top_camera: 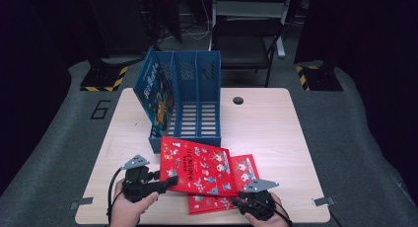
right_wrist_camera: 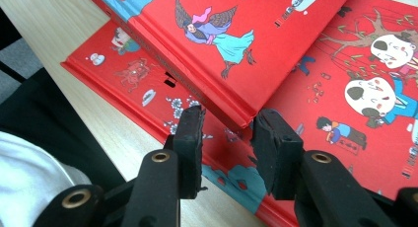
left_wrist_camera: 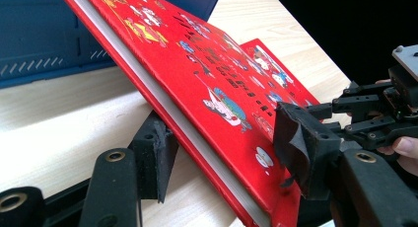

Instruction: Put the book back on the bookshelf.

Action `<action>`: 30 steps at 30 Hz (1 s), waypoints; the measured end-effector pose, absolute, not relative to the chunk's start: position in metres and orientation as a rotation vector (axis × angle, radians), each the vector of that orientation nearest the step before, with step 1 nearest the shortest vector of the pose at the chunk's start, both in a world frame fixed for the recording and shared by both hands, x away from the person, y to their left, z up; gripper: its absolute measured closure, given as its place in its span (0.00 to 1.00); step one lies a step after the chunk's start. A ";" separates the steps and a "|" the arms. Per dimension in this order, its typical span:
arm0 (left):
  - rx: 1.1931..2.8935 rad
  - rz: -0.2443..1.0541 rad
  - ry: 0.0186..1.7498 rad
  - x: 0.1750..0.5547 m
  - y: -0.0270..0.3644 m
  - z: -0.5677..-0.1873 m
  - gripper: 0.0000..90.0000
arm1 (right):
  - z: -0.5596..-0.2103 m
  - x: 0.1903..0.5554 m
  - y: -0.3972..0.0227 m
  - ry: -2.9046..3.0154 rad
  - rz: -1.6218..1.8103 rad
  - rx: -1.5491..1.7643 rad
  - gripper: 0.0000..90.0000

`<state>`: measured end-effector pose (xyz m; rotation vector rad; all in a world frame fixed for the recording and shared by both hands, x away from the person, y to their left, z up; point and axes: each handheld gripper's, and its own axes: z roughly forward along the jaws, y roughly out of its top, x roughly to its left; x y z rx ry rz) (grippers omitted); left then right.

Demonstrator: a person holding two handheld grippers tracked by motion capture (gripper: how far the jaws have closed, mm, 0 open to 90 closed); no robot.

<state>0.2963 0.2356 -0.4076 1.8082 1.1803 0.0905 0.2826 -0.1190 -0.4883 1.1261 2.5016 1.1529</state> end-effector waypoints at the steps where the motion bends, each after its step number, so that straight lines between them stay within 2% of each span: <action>1: 1.798 0.083 1.174 0.296 0.235 -0.406 0.49 | -0.488 0.283 -0.119 2.498 1.162 1.120 0.72; 4: 1.796 0.081 1.164 0.296 0.235 -0.398 0.55 | -0.488 0.281 -0.118 2.507 1.174 1.112 0.73; 9: 1.812 0.099 1.170 0.298 0.234 -0.393 0.56 | -0.490 0.278 -0.111 2.517 1.178 1.077 0.73; 30: 1.853 0.141 1.150 0.296 0.234 -0.372 0.57 | -0.488 0.276 -0.109 2.505 1.299 1.096 0.74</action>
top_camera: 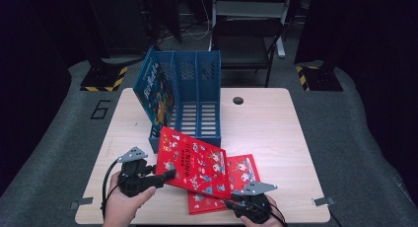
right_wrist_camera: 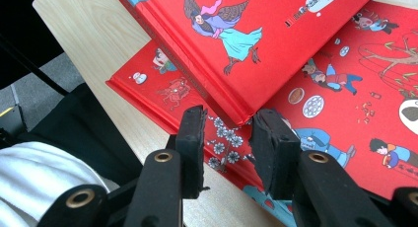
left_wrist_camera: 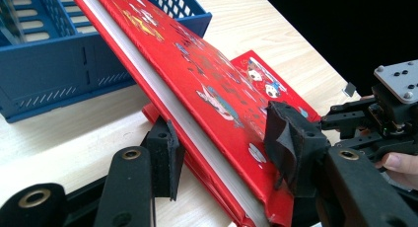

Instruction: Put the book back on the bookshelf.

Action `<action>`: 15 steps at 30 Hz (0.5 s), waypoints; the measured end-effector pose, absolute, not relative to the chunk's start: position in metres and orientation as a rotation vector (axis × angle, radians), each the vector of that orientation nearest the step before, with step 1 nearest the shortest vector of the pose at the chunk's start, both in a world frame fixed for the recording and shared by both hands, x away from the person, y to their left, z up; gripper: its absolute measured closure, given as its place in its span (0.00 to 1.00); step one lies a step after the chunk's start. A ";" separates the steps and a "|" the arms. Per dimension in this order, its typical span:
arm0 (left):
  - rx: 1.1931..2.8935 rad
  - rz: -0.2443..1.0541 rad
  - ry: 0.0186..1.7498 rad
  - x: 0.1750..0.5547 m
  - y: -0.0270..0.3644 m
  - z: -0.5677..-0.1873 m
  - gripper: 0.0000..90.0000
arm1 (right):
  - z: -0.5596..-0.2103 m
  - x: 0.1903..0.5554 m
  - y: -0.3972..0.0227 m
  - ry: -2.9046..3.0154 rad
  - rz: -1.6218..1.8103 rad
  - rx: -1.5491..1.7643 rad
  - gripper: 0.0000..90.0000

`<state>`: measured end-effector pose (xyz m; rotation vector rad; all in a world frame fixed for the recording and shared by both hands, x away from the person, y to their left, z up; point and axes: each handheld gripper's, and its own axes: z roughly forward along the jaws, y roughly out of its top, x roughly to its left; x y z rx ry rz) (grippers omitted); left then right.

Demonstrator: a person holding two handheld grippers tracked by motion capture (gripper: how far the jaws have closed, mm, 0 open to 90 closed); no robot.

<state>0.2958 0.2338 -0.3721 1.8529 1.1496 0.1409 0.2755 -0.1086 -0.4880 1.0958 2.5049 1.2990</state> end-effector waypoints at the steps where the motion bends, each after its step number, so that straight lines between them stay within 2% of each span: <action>1: 1.848 0.141 1.147 0.296 0.234 -0.371 0.57 | -0.488 0.275 -0.108 2.503 1.299 1.095 0.74; 15: 1.852 0.192 1.117 0.294 0.236 -0.354 0.60 | -0.481 0.268 -0.103 2.476 1.358 1.047 0.74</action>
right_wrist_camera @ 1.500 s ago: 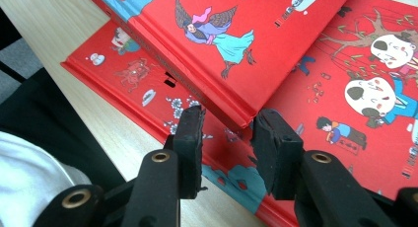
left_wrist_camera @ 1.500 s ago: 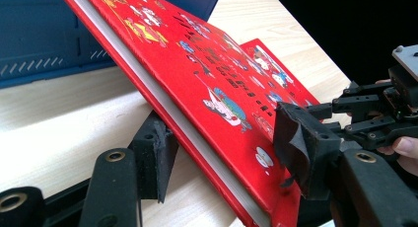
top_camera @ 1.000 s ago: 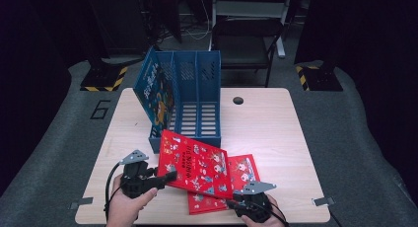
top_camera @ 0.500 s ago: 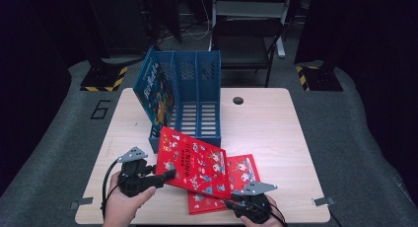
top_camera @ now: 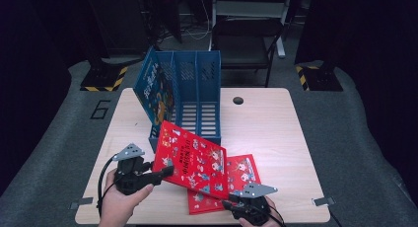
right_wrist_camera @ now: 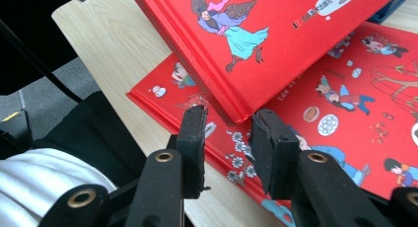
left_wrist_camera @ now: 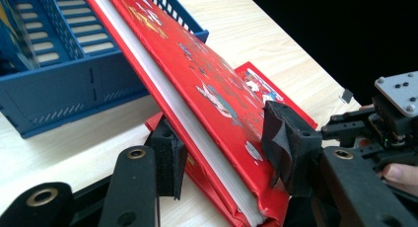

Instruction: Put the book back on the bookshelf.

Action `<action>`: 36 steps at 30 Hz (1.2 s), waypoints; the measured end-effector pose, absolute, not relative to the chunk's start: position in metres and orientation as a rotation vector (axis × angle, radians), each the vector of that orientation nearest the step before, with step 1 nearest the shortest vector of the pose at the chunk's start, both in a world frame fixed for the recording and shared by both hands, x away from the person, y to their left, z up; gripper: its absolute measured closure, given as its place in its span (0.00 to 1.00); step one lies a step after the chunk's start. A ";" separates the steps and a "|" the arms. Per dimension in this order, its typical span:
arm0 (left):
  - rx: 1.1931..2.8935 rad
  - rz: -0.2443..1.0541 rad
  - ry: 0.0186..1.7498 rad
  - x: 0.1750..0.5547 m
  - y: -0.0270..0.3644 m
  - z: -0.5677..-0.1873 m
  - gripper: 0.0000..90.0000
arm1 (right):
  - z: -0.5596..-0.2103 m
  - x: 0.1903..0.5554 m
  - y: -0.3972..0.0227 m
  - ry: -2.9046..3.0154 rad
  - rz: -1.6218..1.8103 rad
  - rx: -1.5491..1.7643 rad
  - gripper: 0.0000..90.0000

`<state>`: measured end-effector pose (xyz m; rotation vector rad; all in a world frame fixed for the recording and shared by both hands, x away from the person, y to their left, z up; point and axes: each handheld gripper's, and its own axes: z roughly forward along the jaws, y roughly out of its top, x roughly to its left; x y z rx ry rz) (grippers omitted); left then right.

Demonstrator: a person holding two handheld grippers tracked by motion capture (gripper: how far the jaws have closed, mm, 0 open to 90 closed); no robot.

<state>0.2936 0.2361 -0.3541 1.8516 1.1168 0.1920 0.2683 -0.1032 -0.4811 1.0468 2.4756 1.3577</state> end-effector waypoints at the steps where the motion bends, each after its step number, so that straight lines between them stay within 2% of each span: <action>1: 1.849 0.195 1.114 0.294 0.235 -0.353 0.60 | -0.481 0.268 -0.102 2.477 1.363 1.049 0.74; 36: 1.893 0.234 1.042 0.314 0.214 -0.318 0.65 | -0.468 0.280 -0.111 2.373 1.441 1.084 0.75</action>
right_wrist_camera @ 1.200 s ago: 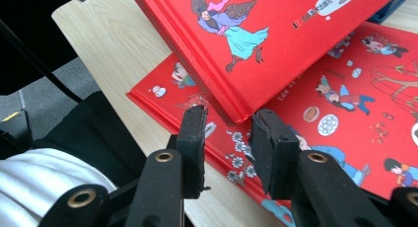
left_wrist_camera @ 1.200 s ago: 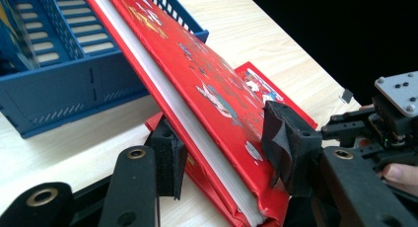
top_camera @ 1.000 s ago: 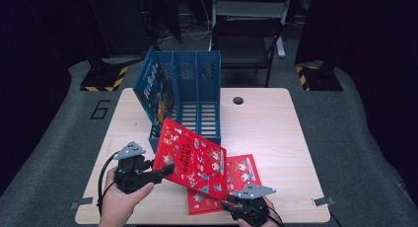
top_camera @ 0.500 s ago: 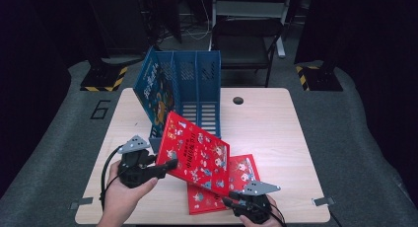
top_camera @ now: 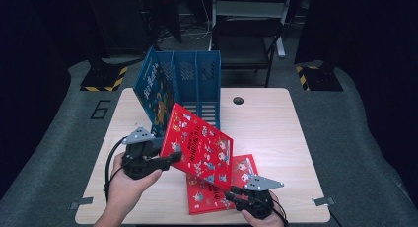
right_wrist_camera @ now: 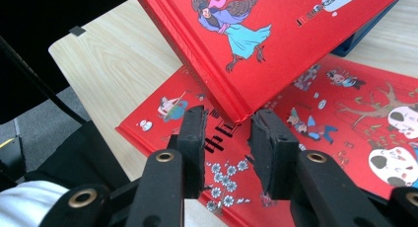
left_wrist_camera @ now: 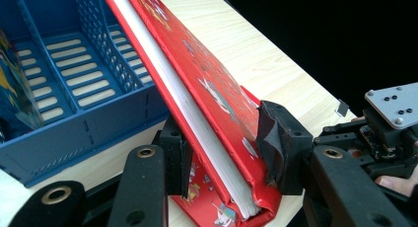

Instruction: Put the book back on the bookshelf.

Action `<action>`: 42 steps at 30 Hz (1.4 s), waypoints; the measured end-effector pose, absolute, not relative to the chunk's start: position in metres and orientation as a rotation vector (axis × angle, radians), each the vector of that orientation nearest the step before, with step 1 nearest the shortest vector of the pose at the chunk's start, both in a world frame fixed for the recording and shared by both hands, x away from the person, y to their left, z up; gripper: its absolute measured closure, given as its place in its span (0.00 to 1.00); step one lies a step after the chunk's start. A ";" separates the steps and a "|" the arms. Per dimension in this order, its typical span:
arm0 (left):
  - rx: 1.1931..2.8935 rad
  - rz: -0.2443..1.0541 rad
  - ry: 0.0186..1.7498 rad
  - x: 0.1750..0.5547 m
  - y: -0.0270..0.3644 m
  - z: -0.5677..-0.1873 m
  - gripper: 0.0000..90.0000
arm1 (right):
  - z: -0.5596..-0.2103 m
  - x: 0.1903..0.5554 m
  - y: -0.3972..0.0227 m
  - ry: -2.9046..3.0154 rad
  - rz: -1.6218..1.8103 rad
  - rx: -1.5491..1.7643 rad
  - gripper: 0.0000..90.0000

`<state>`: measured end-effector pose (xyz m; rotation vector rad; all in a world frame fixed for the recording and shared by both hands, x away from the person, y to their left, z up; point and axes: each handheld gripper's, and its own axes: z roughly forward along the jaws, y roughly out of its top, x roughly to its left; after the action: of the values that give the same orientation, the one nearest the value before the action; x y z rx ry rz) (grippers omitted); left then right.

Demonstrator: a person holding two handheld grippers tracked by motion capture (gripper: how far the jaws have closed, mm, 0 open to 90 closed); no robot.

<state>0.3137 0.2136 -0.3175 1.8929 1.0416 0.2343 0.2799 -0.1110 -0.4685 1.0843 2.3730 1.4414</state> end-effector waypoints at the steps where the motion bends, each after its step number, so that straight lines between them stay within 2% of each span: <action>1: 1.892 0.233 1.042 0.314 0.213 -0.317 0.65 | -0.468 0.280 -0.111 2.367 1.442 1.086 0.75; 34: 1.911 0.327 1.059 0.343 0.220 -0.273 0.66 | -0.443 0.320 -0.087 2.338 1.432 1.012 0.75; 42: 1.897 0.351 1.055 0.346 0.224 -0.260 0.70 | -0.437 0.327 -0.073 2.347 1.436 0.978 0.77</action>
<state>0.3464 0.2237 -0.2597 1.8969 1.0550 0.3508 0.3266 -0.0734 -0.4367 0.9777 2.3474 1.4358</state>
